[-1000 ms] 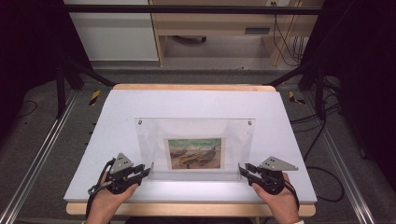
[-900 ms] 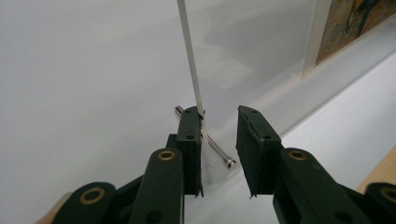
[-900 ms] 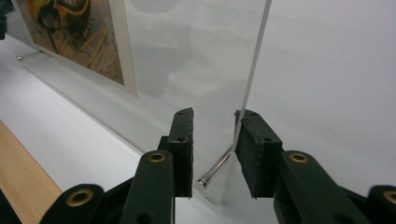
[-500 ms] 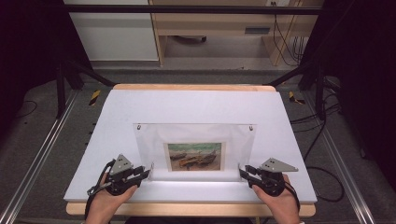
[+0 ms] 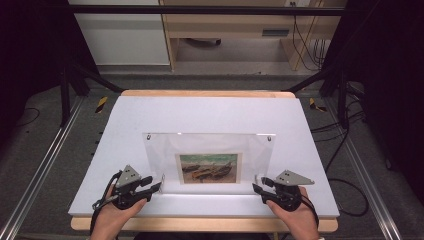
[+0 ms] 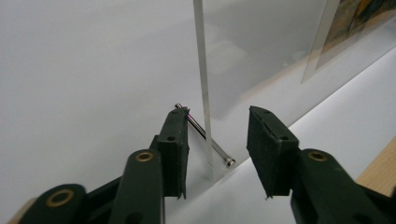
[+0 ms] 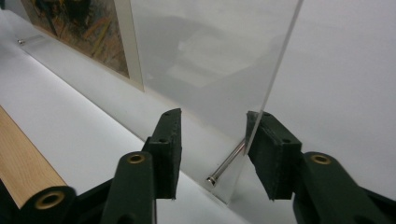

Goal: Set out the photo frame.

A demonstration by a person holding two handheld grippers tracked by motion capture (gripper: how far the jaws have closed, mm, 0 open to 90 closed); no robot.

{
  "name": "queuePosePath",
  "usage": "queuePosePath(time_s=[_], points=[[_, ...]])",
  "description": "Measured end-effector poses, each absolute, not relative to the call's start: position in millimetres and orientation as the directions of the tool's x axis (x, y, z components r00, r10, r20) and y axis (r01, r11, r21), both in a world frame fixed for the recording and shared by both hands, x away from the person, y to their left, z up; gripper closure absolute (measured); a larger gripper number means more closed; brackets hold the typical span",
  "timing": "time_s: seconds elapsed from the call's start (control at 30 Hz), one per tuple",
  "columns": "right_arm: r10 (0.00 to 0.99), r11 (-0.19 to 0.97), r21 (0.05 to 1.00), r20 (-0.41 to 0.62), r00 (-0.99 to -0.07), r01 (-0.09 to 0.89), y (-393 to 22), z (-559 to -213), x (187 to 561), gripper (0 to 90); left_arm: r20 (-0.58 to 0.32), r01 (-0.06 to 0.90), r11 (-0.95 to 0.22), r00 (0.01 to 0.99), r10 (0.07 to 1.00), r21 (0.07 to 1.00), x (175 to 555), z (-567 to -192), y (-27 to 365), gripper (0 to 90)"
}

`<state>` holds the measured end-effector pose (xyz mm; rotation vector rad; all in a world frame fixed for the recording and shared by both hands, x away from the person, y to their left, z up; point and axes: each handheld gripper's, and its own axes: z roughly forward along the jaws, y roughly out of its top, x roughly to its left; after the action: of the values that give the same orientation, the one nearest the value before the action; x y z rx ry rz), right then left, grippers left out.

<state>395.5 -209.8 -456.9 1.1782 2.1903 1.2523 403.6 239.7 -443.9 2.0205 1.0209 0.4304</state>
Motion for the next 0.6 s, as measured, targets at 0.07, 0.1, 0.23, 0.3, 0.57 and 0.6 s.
queuePosePath(time_s=[0.07,0.1,0.23,0.3,0.57,0.6], points=[[0.803,0.272,0.83,0.083,-0.59,0.487,-207.9,-457.4,395.8,47.6,-0.058,0.503,-0.334,0.614,0.787,0.797,403.6,-443.4,239.6,51.5],[0.805,0.271,0.832,0.08,-0.588,0.485,-207.2,-457.4,396.0,45.3,-0.058,0.501,-0.331,0.613,0.788,0.799,403.6,-443.4,239.2,49.7],[0.808,0.277,0.836,0.063,-0.585,0.473,-206.2,-456.8,396.8,36.3,-0.052,0.497,-0.336,0.616,0.786,0.8,404.5,-443.7,238.1,41.3],[0.811,0.276,0.837,0.062,-0.582,0.473,-206.0,-456.6,396.9,34.5,-0.053,0.496,-0.337,0.618,0.784,0.8,404.7,-443.6,237.8,40.0],[0.834,0.267,0.849,0.033,-0.55,0.456,-205.8,-455.1,400.0,12.4,-0.052,0.489,-0.336,0.622,0.781,0.805,404.9,-444.1,234.1,25.2],[0.834,0.267,0.849,0.033,-0.55,0.456,-205.8,-455.1,400.0,12.4,-0.052,0.492,-0.339,0.623,0.781,0.802,405.2,-444.2,233.8,25.2]])
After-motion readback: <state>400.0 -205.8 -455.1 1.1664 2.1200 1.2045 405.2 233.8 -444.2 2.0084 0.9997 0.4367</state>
